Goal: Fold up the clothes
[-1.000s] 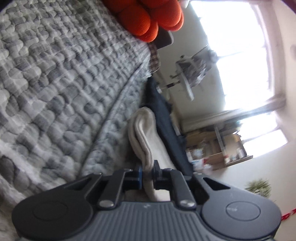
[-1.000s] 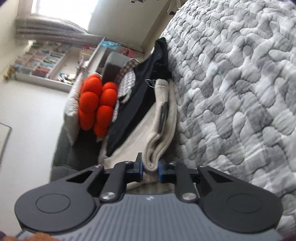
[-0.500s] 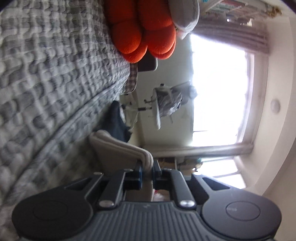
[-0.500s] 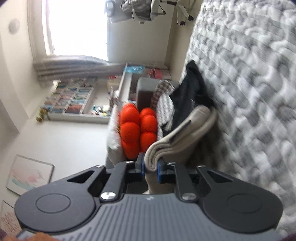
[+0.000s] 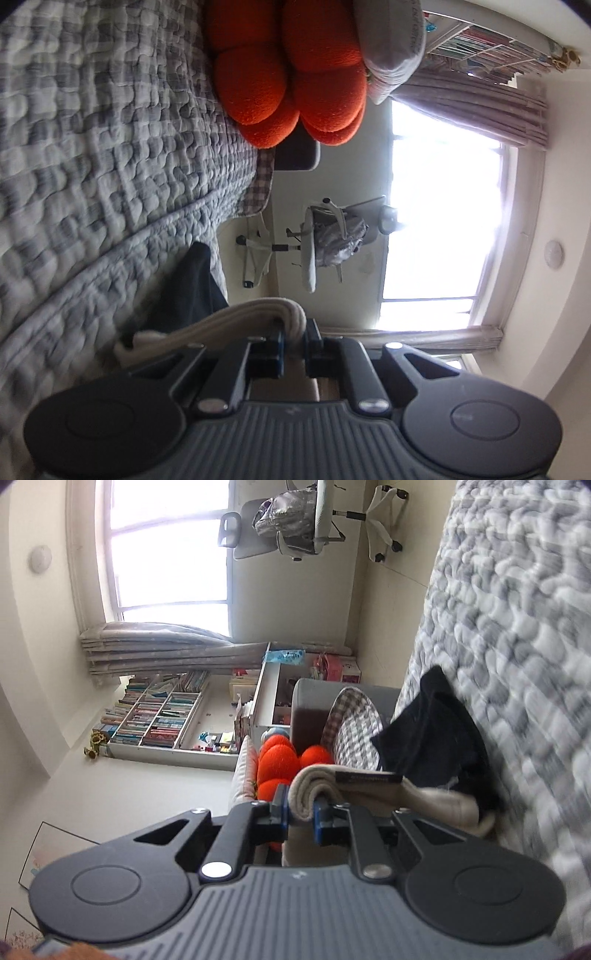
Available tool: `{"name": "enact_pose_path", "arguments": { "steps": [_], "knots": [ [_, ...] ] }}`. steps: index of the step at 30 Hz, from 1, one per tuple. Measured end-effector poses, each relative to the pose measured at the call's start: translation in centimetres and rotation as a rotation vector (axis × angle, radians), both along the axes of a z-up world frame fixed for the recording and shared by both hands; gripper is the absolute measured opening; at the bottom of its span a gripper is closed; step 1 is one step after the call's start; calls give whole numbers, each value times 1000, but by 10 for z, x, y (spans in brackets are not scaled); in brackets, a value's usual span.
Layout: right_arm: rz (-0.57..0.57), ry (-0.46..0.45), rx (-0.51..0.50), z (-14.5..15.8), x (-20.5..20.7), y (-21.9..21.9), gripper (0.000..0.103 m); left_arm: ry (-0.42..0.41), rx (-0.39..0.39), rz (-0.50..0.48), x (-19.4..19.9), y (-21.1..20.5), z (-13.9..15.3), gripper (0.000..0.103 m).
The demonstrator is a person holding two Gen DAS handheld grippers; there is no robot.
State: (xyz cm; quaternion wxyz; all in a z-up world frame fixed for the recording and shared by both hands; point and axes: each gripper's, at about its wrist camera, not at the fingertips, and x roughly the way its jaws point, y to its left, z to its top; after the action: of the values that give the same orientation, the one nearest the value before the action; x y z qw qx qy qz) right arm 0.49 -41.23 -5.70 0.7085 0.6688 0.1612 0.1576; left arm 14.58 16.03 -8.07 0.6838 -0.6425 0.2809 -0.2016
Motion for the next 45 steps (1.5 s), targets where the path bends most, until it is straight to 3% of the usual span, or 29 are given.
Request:
{"name": "enact_pose_path", "arguments": {
  "steps": [10,14,15,17,20,27,31,34,36,37,38,39,42,45],
  "knots": [
    [-34,85,7,-30,35,-11,18,46,81,-9,50,-21,-24,11],
    [-51,123,-23,-33,38,-20,25,33,154,-47,65,-21,-21,32],
    [-62,121,-34,-31,36,-23,36,25,181,-49,67,-20,-18,38],
    [-81,113,-58,-25,32,-30,46,-6,230,-60,70,-17,-10,42],
    [-87,106,-125,-15,33,-34,46,-58,346,-76,71,-15,7,49],
    [-32,131,-486,10,47,-6,46,-140,666,-125,79,-30,23,53],
    [-19,156,-740,10,62,22,46,-137,758,-137,86,-42,16,53],
    [-28,159,-880,8,71,39,46,-135,781,-137,89,-48,11,50],
    [-50,142,-972,7,74,48,42,-144,800,-133,89,-52,9,33],
    [-59,129,-1020,7,74,52,37,-150,816,-135,88,-54,9,30],
    [-66,114,-1069,7,74,57,21,-157,831,-137,88,-56,10,21],
    [-67,98,-1118,7,75,62,19,-165,849,-136,86,-59,11,16],
    [-63,53,-1246,7,75,78,15,-201,908,-117,80,-66,15,13],
    [-71,45,-1246,5,75,76,17,-221,951,-106,76,-71,19,13]
  ]
}}
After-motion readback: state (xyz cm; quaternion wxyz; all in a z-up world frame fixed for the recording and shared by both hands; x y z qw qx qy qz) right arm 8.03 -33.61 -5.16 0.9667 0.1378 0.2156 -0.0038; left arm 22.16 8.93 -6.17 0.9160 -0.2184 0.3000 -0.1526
